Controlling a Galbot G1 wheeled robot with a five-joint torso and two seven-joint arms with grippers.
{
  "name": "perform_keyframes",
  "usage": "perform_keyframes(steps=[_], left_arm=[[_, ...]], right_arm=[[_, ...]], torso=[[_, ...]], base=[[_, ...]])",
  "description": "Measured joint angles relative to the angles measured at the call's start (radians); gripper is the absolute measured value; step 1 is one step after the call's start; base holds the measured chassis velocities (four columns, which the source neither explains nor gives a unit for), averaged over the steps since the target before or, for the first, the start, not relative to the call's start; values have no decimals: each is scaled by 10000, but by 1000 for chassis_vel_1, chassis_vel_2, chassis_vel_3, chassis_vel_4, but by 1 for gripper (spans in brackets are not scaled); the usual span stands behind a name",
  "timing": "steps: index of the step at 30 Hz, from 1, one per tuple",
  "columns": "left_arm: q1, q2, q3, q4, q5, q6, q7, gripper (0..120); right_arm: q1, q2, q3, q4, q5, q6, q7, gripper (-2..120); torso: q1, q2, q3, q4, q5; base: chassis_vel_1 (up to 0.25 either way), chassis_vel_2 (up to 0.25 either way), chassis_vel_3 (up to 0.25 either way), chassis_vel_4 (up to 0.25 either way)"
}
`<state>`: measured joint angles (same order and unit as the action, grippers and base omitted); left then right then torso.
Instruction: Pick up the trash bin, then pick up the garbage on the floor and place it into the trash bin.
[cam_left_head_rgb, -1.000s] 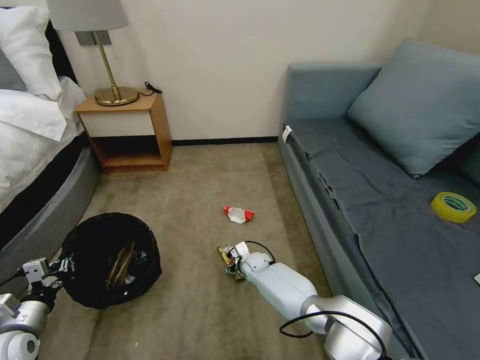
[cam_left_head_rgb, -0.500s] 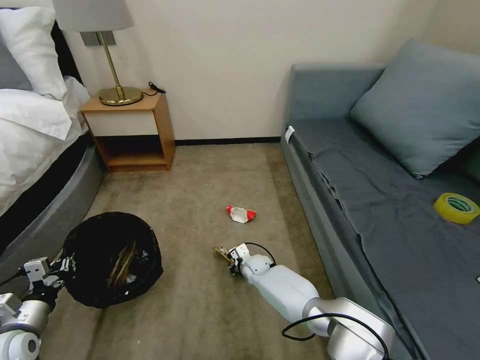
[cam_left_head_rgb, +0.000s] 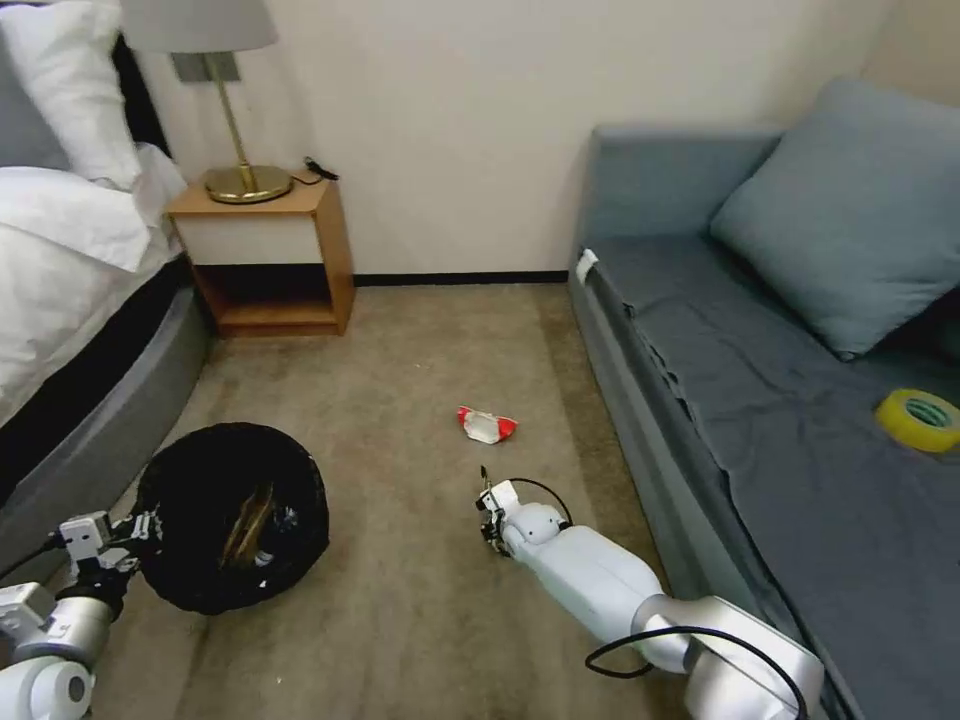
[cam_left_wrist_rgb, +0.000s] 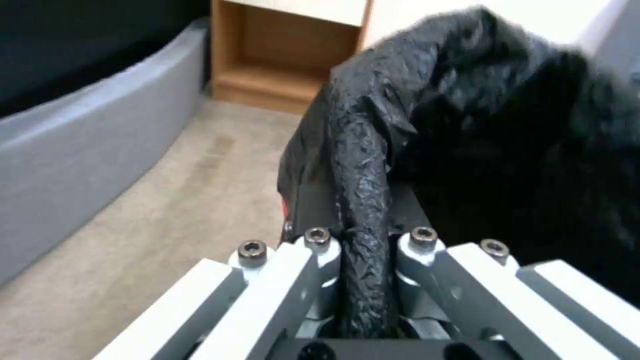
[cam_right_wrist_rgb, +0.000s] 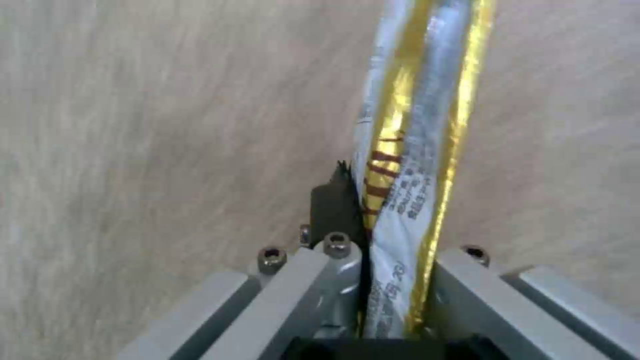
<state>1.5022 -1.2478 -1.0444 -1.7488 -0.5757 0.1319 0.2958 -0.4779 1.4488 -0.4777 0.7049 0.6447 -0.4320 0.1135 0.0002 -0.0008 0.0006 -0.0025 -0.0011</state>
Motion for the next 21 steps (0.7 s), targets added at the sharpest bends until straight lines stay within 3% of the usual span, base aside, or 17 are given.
perform_keyframes(steps=[3, 6, 13, 21], left_arm=[[16, -52, 46, -41, 7, 21, -18, 5], [35, -104, 140, -59, 24, 72, -72, 5], [27, -187, 519, 28, 12, 136, -132, 5], [-127, -67, 908, 202, -452, 400, -327, 5]], right_arm=[[63, -423, -60, 916, 566, -111, 263, 0], [135, -877, -94, 2074, 1232, -248, 584, 0], [600, -1678, -73, 4806, 2069, -262, 1189, 0], [1682, -1748, -154, 6524, 2717, 444, 1370, 0]], torso=[[0, 1, -2, 23, 12], [-1, 2, -4, 29, 7], [0, 4, -4, 23, 12], [-1, 6, -5, 25, 11]], base=[[0, 0, 0, 0], [0, 0, 0, 0], [0, 0, 0, 0], [0, 0, 0, 0]])
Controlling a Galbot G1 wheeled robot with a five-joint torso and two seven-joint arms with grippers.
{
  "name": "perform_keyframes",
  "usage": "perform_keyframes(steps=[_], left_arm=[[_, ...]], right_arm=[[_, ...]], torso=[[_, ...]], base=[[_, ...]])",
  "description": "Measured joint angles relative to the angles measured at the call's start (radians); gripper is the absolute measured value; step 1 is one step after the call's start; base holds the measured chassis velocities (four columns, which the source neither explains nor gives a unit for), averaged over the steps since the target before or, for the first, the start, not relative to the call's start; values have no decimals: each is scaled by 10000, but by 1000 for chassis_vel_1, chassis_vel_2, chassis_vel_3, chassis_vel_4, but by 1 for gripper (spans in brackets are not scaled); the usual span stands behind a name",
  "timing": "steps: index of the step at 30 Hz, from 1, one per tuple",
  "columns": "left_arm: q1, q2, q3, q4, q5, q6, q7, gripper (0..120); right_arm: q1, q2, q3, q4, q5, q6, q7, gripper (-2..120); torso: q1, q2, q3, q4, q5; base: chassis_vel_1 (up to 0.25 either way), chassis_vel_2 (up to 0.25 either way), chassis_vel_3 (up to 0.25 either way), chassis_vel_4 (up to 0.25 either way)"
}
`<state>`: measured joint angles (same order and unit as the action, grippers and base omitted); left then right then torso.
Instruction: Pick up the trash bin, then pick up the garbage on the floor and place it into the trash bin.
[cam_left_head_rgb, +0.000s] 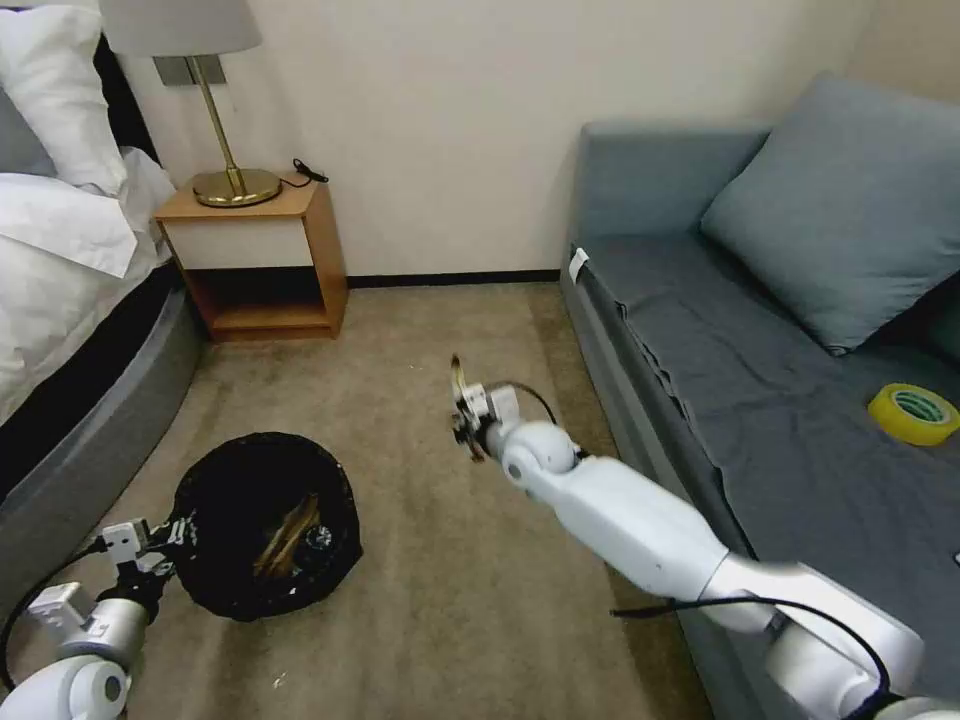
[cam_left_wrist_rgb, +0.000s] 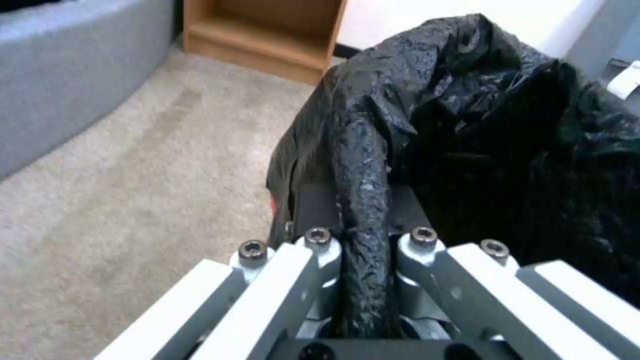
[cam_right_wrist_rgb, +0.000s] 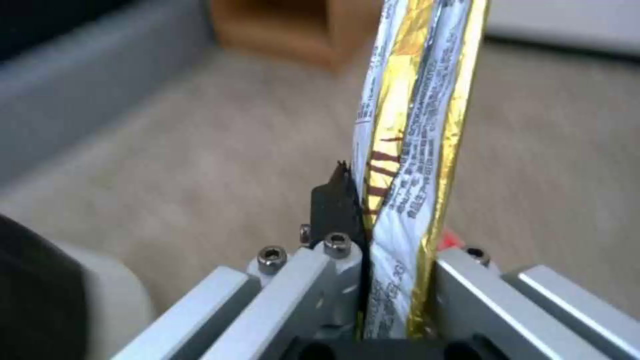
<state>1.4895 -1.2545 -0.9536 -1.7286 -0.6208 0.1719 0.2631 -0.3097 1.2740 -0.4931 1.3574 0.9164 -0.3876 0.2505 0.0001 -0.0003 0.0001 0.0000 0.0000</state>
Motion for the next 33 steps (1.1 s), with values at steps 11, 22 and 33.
perform_keyframes(steps=[11, 22, 33], left_arm=[[-360, 204, 366, 368, -553, 388, -73, 5], [-146, 124, 292, 50, -809, 485, -28, 5], [-25, 85, 230, -184, -994, 501, -30, 5]], right_arm=[[1104, -174, -1893, 2488, 580, 632, -605, 0], [715, 331, -3449, 2103, -191, 829, -1044, 0], [470, 769, -4040, 1473, -923, 779, -994, 0]], torso=[[-1, 2, -1, 1, -1], [-1, 3, -1, 0, 0], [-1, 2, -1, 0, 0]], base=[[0, 0, 0, 0], [0, 0, 0, 0], [0, 0, 0, 0]])
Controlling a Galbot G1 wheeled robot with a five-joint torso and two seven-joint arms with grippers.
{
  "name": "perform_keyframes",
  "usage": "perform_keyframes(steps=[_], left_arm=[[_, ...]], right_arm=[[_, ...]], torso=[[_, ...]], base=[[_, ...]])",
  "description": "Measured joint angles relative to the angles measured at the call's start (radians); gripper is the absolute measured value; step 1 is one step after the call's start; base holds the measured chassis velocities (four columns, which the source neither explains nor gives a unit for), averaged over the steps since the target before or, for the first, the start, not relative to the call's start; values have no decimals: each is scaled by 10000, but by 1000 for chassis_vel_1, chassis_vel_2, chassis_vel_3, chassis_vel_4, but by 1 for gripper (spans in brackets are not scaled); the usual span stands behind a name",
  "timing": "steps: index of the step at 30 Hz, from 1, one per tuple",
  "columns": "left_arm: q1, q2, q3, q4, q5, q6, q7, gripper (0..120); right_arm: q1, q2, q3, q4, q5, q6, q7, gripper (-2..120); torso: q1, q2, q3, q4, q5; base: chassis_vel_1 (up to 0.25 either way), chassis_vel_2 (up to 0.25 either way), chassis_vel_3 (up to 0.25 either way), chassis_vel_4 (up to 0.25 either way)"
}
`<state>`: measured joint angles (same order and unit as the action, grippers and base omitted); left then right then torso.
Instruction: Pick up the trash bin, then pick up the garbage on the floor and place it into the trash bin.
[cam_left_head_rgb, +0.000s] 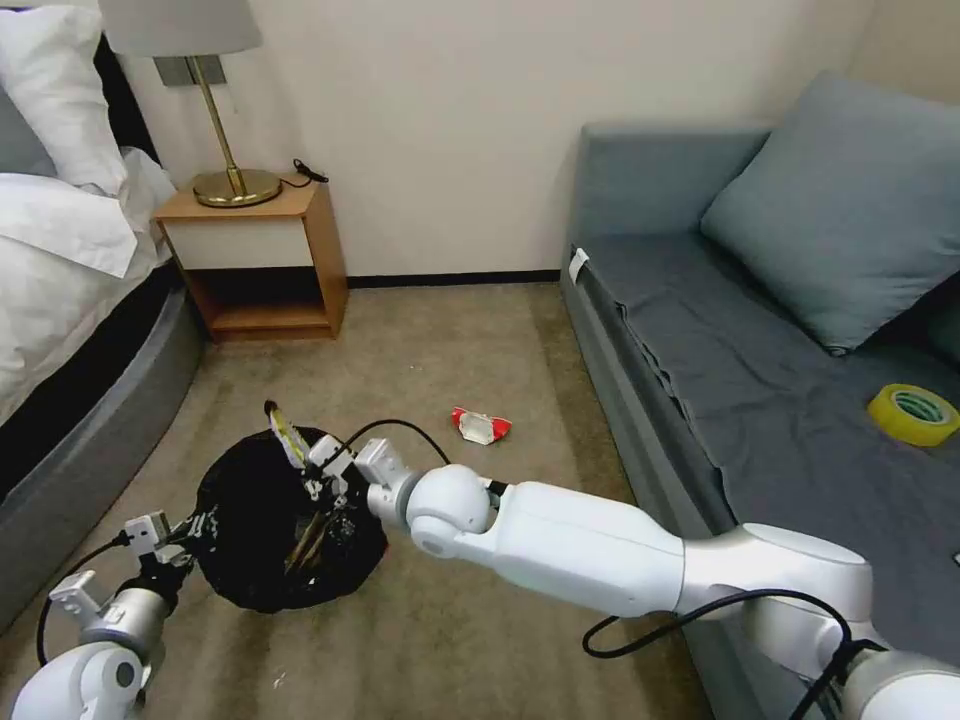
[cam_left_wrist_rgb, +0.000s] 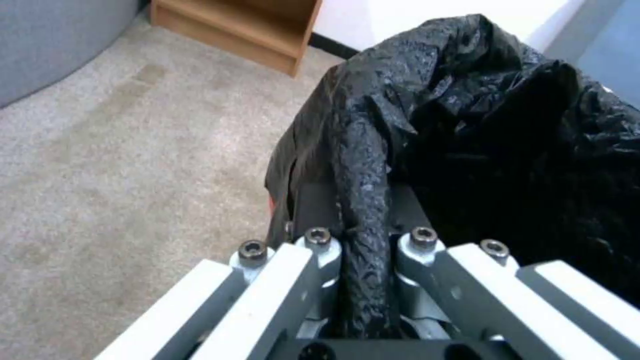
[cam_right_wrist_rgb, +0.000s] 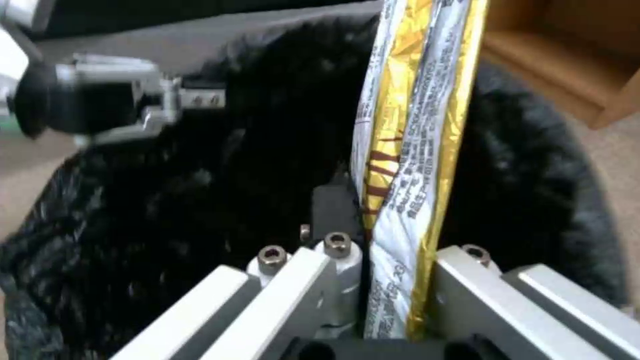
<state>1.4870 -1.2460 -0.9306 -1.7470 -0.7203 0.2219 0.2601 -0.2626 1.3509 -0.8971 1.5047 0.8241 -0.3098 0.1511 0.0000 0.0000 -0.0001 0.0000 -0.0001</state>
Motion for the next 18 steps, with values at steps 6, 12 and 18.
perform_keyframes(steps=[6, 12, 18], left_arm=[[17, -29, 1, -62, -26, 2, -15, 5], [29, -107, 9, -124, -34, 9, -25, 5], [41, -160, -28, -142, -32, 13, -31, 5]], right_arm=[[-135, -52, -19, 188, -186, -193, 129, 17], [-196, -157, 52, 372, -237, -250, 214, 38], [-394, -218, 136, 526, -438, -217, 434, 61]], torso=[[0, 0, 0, 0, 1], [0, 0, 0, -1, 1], [0, 0, 0, 0, 1]], base=[[0, 0, 0, 0], [0, 0, 0, 0], [0, 0, 0, 0]])
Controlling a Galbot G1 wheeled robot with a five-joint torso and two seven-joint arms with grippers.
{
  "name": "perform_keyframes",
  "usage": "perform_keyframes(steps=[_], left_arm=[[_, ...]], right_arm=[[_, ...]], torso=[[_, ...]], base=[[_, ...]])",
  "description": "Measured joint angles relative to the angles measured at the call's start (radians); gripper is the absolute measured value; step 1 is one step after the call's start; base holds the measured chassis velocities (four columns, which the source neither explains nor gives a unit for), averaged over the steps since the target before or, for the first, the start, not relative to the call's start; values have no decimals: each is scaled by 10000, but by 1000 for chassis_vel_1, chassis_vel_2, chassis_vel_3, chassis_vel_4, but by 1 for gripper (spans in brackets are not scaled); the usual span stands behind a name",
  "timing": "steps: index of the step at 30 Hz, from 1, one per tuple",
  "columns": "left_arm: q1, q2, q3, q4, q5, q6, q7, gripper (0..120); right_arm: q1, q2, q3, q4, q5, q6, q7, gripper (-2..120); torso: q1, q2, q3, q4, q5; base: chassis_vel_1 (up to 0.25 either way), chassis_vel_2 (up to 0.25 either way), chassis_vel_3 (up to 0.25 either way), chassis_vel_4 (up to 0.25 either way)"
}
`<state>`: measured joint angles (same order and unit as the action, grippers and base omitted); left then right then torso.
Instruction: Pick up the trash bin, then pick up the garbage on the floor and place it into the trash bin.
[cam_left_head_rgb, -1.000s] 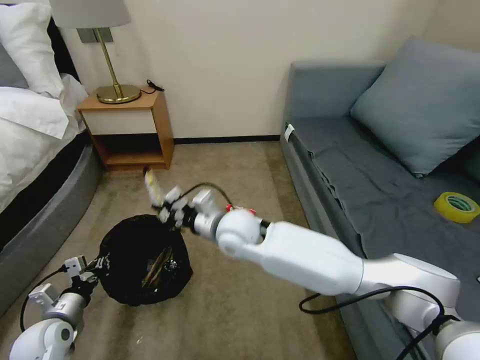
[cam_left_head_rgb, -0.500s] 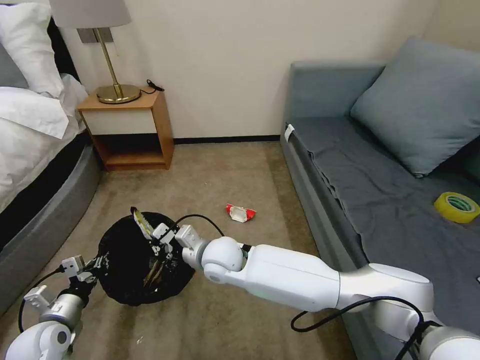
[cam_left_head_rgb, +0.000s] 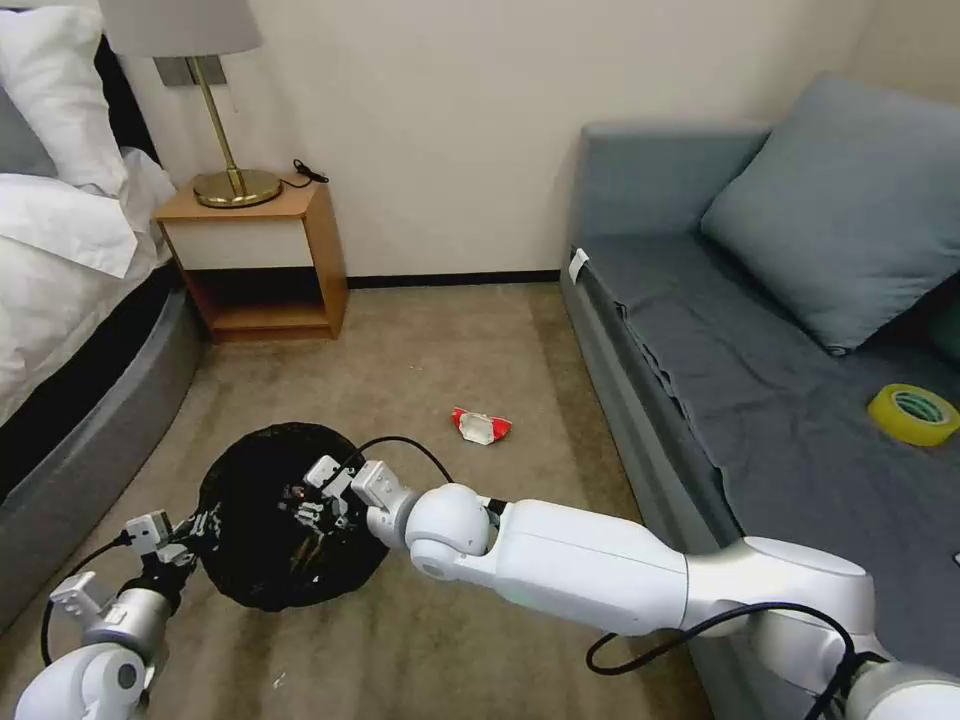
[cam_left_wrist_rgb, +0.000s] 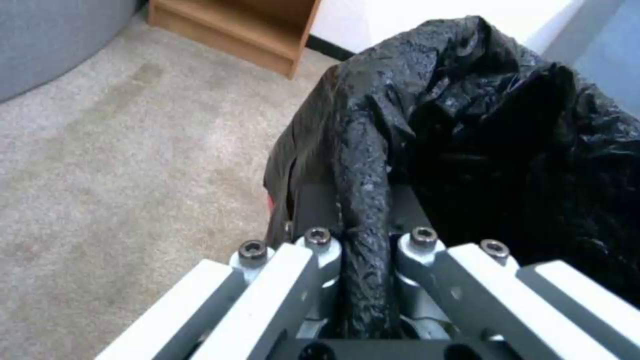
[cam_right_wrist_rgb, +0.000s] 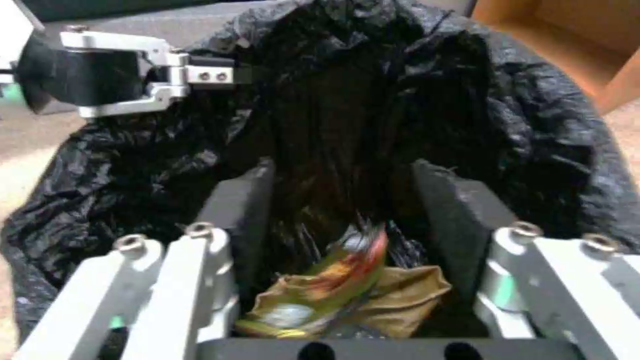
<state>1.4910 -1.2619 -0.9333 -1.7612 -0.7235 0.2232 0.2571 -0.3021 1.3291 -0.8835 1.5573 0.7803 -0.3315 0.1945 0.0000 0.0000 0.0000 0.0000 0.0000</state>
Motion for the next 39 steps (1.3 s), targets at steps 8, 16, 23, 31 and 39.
perform_keyframes(steps=[8, 16, 23, 31, 39], left_arm=[[58, 12, -175, -85, -38, -31, 13, 5], [-7, 13, -185, -251, 51, -34, 4, 5], [-33, 133, -391, -341, 314, -33, -15, 5], [-19, 43, -570, -367, 673, -7, -136, 5], [-26, -23, -681, -518, 710, 168, -312, 5]], right_arm=[[-872, -702, 1292, 665, -2253, 713, 1286, 88], [-2624, -2403, 3629, 1934, -3111, 899, 2763, 100], [-5219, -3241, 6137, 3200, -3887, 1021, 2825, 100], [-7682, -3382, 7941, 4188, -5060, 1259, 2439, 100], [-9664, -2899, 9241, 4990, -5953, 1505, 2008, 100]], torso=[[0, 0, 0, 3, 2], [0, 0, 0, -5, 3], [0, 0, 0, -1, 4], [0, 0, -1, 0, 2], [0, 0, -1, 0, 1]], base=[[0, 0, 0, 0], [0, 0, 0, 0], [0, 0, 0, 0], [0, 0, 0, 0], [0, 0, 0, 0]])
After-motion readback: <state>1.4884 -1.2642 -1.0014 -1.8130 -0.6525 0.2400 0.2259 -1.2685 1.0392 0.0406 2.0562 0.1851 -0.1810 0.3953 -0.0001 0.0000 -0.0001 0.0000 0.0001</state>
